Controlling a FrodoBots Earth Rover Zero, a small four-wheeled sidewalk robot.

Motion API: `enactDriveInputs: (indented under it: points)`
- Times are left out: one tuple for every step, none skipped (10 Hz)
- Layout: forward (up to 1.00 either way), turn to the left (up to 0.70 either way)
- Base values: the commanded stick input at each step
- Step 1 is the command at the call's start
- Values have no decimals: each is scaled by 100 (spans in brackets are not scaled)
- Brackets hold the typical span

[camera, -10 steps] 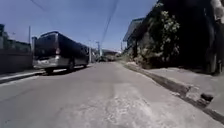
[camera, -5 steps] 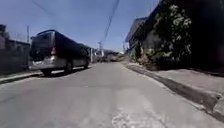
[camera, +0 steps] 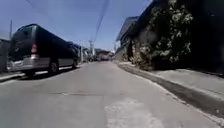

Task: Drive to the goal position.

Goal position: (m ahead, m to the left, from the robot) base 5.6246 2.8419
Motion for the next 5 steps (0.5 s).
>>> enactDriveInputs:
  points:
    - [100, 2]
    - [100, 2]
    - [100, 2]
    - [100, 2]
    - [100, 2]
